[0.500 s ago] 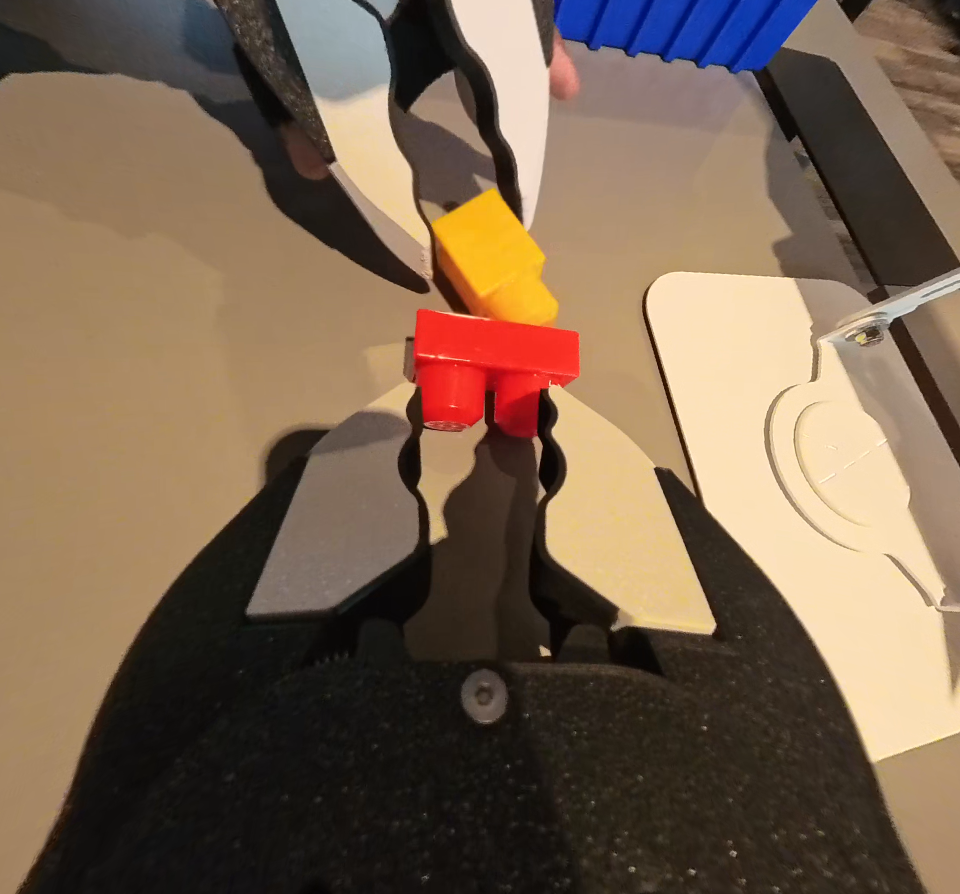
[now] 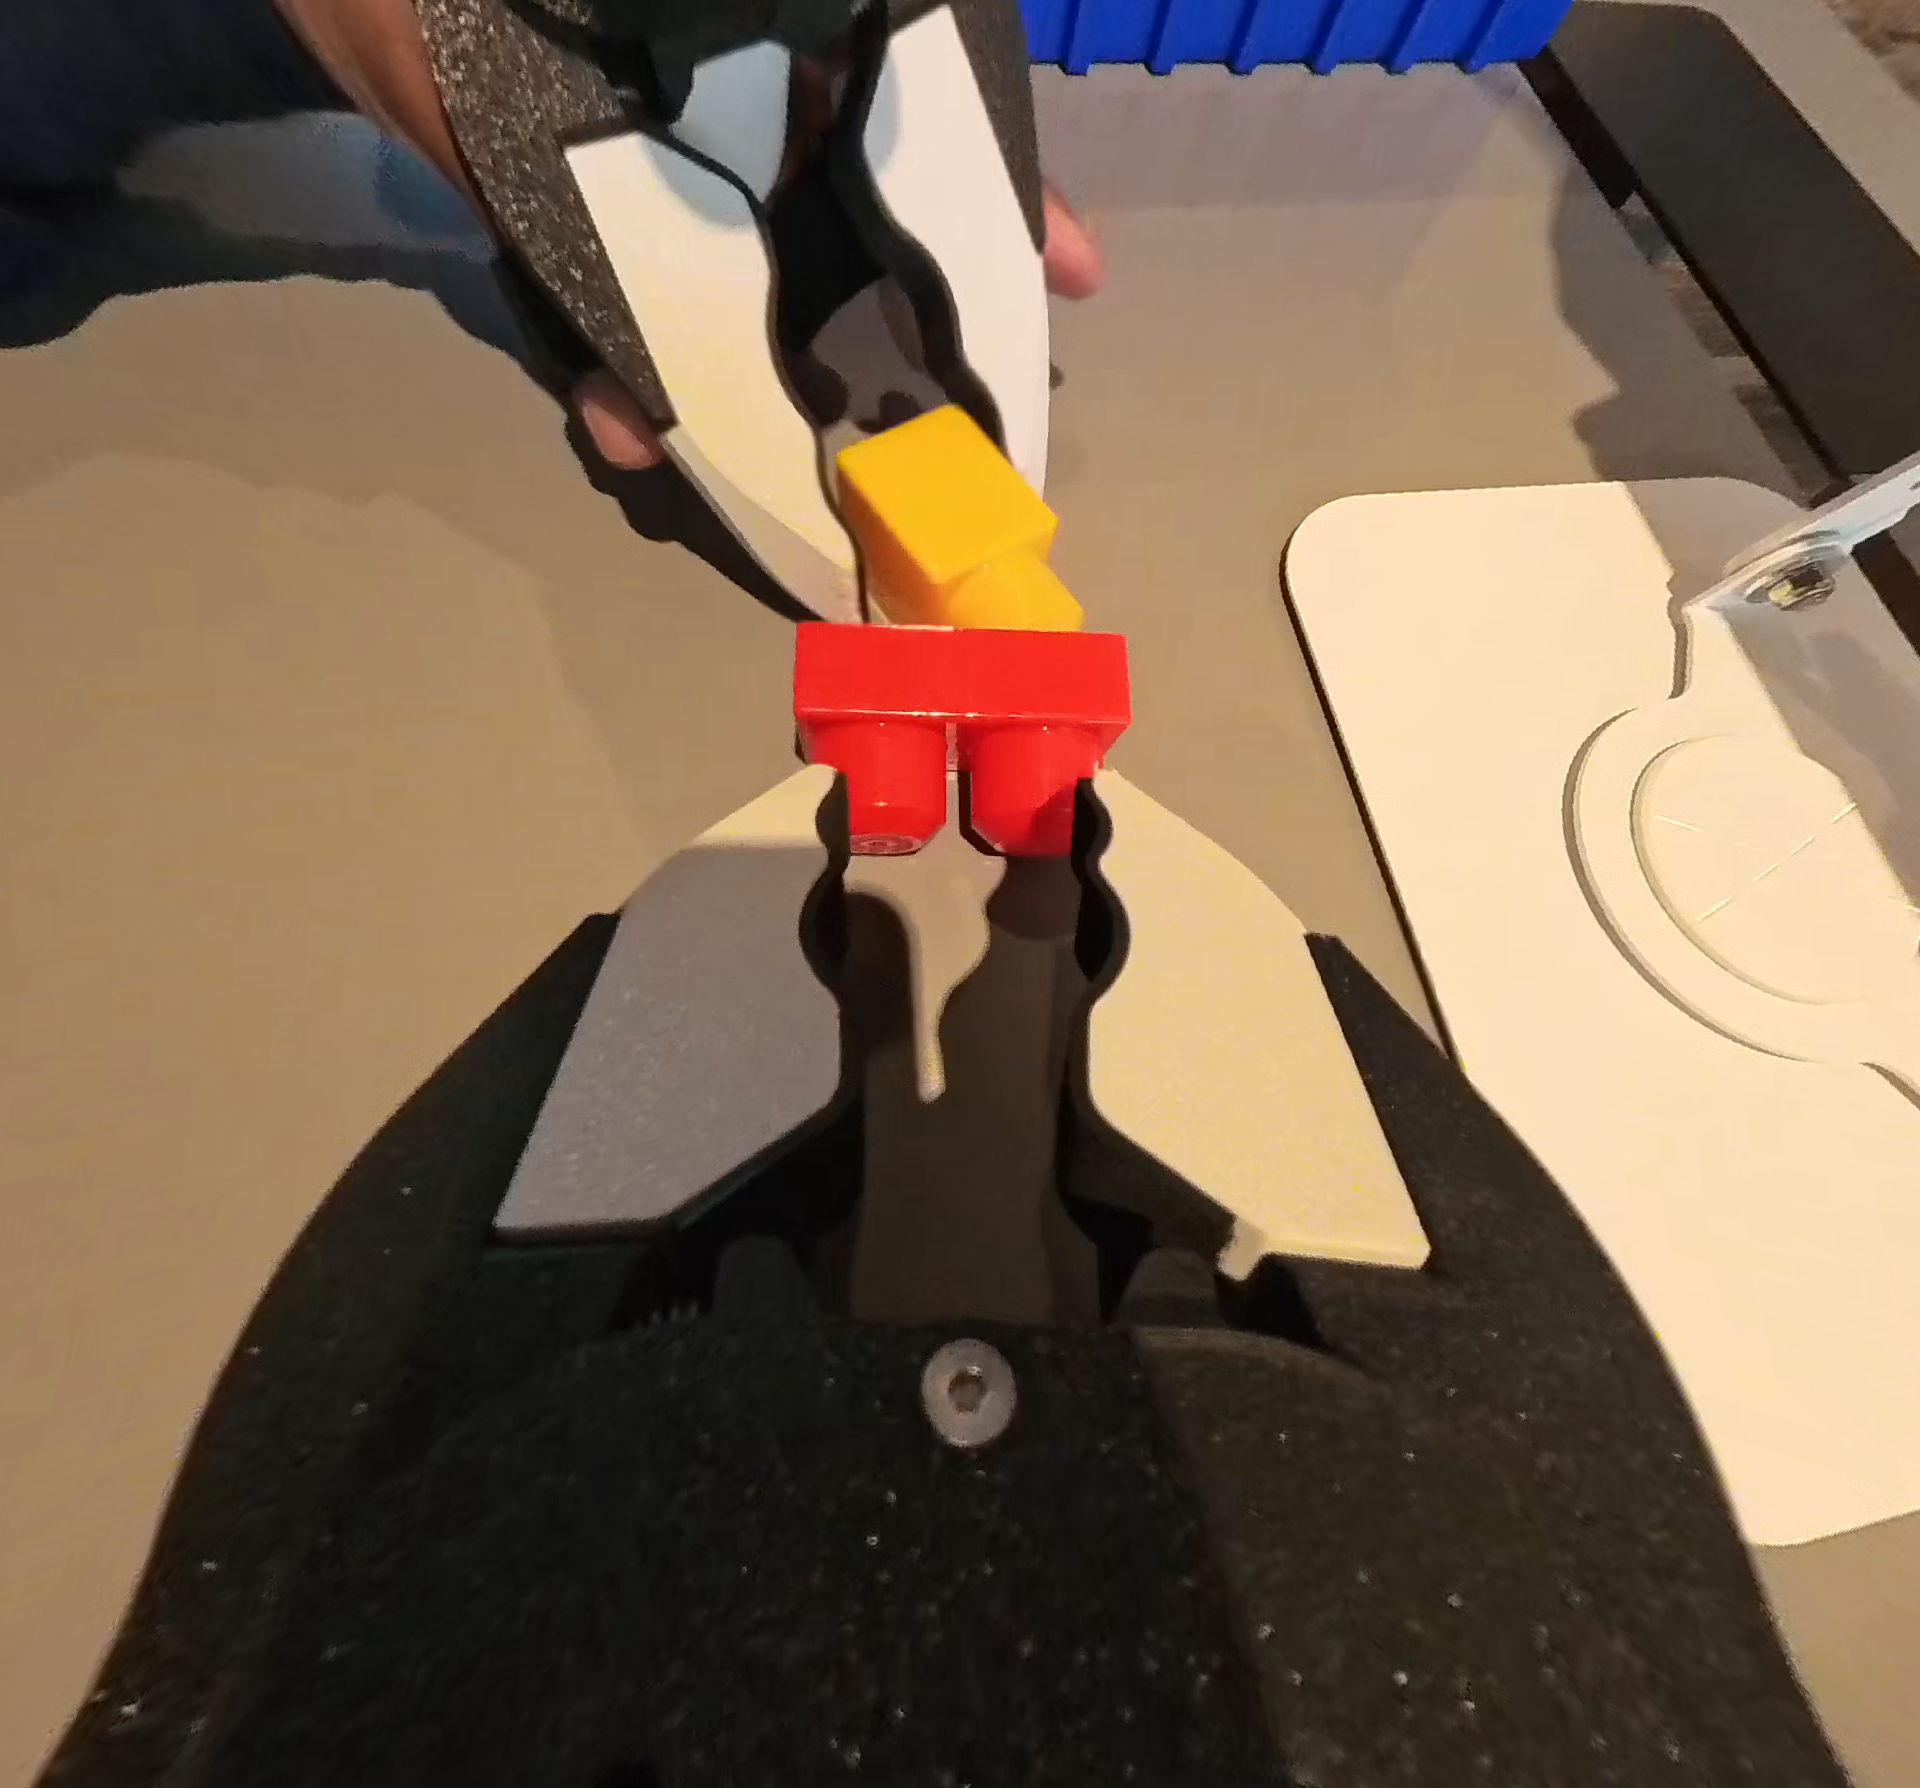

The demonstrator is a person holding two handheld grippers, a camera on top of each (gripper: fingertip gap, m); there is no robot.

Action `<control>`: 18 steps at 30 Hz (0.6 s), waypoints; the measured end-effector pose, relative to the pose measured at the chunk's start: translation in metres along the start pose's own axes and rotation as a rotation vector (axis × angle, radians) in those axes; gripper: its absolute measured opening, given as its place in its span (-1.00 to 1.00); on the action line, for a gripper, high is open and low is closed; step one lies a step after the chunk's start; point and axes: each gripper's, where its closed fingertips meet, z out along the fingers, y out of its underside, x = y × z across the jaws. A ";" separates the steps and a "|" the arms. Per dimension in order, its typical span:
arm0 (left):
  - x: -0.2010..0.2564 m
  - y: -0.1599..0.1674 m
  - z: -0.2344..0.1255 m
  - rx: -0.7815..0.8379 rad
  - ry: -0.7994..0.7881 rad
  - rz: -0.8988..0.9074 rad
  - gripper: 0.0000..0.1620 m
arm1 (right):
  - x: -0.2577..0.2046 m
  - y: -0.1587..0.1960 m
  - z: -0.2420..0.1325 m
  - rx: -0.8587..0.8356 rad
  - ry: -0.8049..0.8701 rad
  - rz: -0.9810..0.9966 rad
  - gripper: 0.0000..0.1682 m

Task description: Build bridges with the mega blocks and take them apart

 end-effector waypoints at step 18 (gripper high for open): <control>0.029 -0.017 0.010 0.069 0.088 0.196 -0.55 | 0.008 0.014 -0.007 -0.058 -0.095 0.139 -0.55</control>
